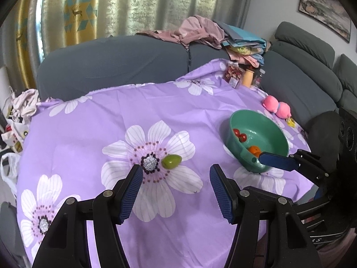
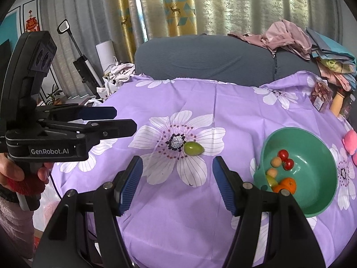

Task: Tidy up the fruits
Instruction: 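Move the open left gripper down around the green oval fruit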

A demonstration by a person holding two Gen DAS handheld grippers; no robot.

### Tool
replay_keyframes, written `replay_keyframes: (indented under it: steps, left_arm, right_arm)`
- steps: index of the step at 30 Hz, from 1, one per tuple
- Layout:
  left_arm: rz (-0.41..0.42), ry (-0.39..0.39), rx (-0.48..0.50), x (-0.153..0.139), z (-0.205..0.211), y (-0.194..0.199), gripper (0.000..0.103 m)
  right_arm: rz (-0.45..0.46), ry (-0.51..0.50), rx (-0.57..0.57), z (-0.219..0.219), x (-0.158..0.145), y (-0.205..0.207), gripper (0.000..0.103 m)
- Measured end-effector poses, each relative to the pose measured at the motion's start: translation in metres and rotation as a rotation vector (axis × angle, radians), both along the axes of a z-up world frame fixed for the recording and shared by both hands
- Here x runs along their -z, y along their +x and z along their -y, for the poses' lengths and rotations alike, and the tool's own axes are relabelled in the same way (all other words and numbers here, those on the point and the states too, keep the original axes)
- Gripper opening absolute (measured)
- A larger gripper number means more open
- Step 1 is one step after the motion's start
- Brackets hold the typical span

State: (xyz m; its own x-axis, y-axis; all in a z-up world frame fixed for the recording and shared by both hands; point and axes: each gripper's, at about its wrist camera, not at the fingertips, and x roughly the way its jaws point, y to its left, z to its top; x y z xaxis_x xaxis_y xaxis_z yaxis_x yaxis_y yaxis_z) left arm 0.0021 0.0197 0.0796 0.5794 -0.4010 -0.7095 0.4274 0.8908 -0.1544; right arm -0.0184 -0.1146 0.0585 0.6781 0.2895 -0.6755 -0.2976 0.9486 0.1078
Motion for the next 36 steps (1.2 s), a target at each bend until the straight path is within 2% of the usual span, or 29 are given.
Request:
replay_keyframes:
  steps: [17, 36]
  left_arm:
    - [-0.098, -0.009, -0.017, 0.038, -0.004, 0.03, 0.062]
    - [-0.215, -0.046, 0.002, 0.092, -0.006, 0.081, 0.062]
  right_arm:
    - [-0.1, -0.021, -0.003, -0.007, 0.031, 0.031, 0.065]
    - [-0.242, -0.037, -0.013, -0.018, 0.089, 0.087, 0.065]
